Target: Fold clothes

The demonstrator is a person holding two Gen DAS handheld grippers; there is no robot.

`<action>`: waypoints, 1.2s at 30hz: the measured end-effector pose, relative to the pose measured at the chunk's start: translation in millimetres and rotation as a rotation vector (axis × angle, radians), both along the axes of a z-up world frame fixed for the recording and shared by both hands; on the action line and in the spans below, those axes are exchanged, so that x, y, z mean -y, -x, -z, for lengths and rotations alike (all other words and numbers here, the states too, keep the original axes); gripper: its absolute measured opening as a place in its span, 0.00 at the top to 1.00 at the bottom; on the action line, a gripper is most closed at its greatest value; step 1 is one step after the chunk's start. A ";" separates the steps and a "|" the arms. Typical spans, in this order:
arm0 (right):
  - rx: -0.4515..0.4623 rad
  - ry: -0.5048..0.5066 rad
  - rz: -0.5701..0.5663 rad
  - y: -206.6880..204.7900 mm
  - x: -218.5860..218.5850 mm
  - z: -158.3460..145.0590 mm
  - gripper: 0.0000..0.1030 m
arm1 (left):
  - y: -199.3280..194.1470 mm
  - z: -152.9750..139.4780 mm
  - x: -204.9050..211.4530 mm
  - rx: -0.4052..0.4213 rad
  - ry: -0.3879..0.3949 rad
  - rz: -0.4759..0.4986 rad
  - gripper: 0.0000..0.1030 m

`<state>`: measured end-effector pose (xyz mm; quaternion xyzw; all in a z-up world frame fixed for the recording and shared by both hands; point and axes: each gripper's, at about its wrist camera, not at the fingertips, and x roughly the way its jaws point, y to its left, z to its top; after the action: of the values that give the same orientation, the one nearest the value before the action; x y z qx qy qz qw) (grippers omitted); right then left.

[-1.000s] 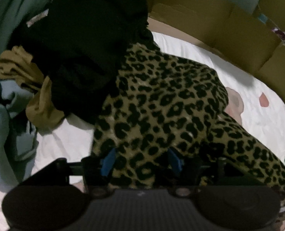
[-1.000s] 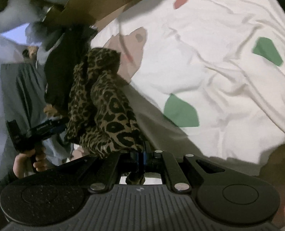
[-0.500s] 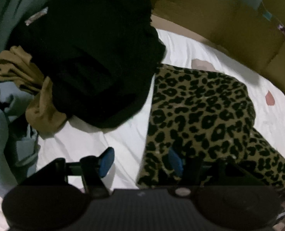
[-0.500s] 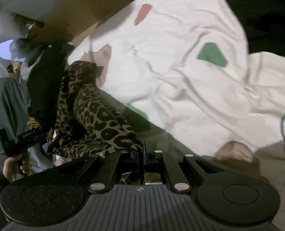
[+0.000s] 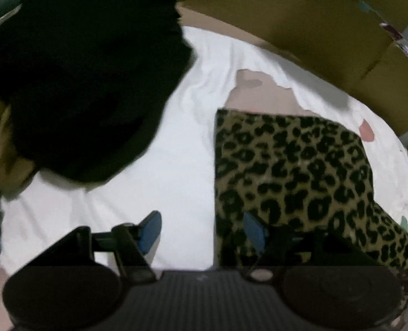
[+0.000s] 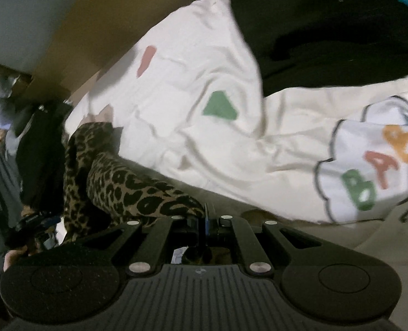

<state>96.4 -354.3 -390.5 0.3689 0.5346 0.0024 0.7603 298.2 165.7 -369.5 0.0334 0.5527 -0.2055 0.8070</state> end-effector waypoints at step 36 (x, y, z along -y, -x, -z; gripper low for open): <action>-0.160 0.166 0.289 90.8 96.0 21.9 0.65 | -98.0 -8.8 129.4 0.105 0.128 0.370 0.27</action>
<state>5.6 -450.3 -412.4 0.3771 0.5330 -0.1803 0.7357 396.2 36.3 -360.7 0.0938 0.4801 -0.3830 0.7836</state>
